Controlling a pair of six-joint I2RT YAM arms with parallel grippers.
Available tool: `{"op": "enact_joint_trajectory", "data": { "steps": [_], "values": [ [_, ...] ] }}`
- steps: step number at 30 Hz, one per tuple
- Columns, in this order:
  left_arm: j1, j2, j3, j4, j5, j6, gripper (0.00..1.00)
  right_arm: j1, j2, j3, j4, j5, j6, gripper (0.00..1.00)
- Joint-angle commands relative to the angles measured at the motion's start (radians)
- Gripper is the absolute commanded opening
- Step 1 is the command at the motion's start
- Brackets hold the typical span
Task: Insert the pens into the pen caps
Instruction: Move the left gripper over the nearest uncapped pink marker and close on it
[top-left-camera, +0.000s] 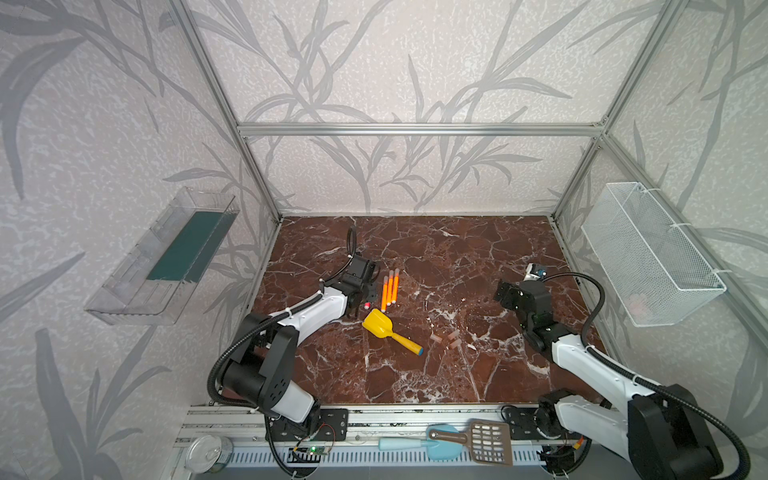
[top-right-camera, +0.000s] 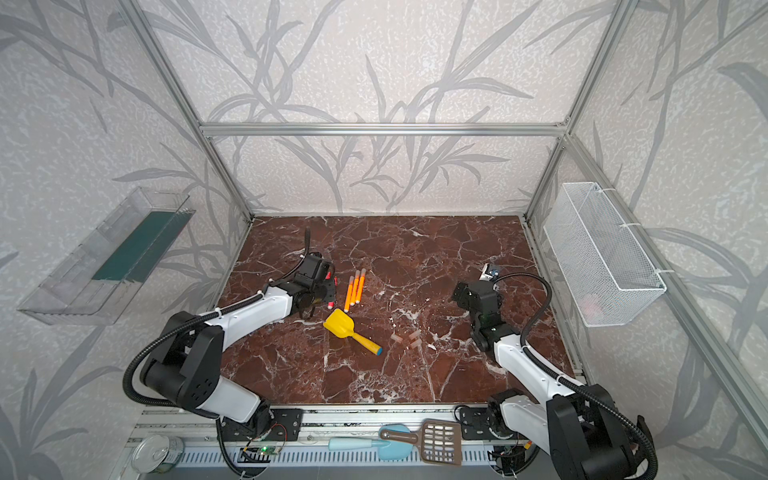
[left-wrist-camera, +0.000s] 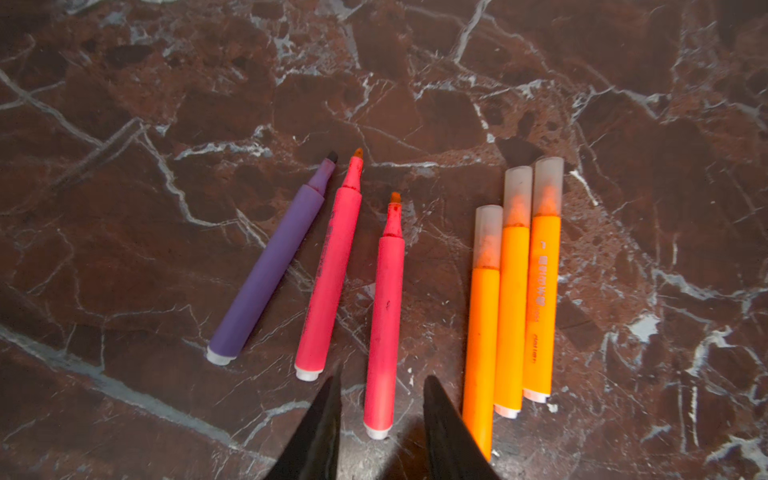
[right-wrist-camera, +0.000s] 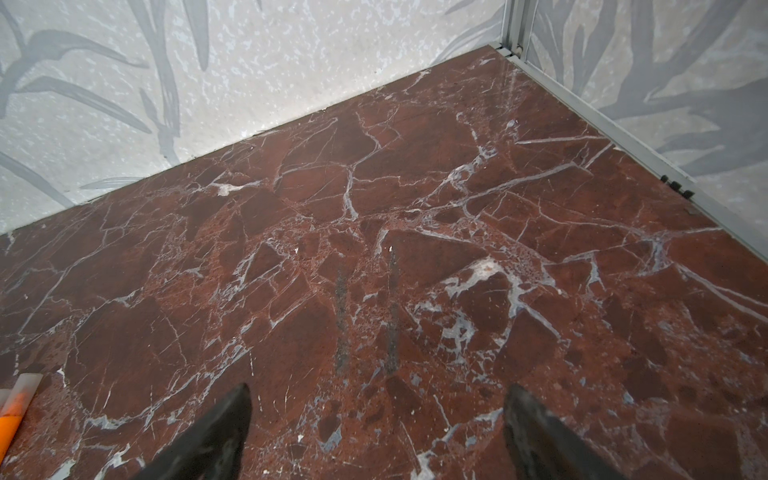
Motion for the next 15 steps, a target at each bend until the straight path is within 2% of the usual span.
{"op": "enact_joint_trajectory", "data": {
  "steps": [1,8,15],
  "values": [
    [0.014,0.032,0.042,-0.04,0.014,-0.031,0.35,-0.004,-0.017,-0.006,0.016,0.001,-0.003,0.93],
    [0.031,0.122,0.121,-0.112,0.115,-0.008,0.33,-0.006,-0.018,-0.006,0.017,0.001,-0.003,0.93],
    [0.033,0.211,0.175,-0.16,0.133,-0.004,0.33,-0.005,-0.017,-0.006,0.017,0.001,-0.003,0.93]
  ]
}}
